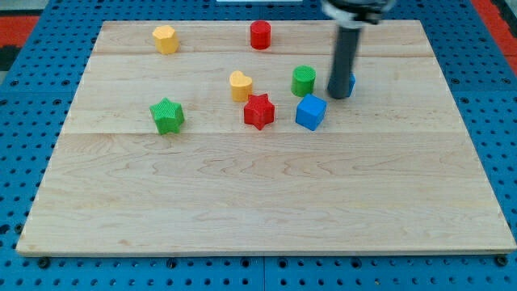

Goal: Slide blue triangle towards top right

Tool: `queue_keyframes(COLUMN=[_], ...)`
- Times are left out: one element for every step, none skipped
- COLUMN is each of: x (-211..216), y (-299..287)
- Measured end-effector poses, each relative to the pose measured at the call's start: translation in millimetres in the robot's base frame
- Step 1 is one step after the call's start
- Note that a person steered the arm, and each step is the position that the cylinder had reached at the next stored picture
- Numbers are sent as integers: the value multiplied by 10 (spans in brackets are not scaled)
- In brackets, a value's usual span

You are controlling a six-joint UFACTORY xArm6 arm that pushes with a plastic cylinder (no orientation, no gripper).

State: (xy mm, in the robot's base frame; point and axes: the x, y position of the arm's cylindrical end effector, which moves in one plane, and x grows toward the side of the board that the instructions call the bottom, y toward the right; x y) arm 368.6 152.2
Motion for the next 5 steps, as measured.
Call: queue_keyframes(x=[-89,-749,-394,177,60], y=[254,179,468,374,-165])
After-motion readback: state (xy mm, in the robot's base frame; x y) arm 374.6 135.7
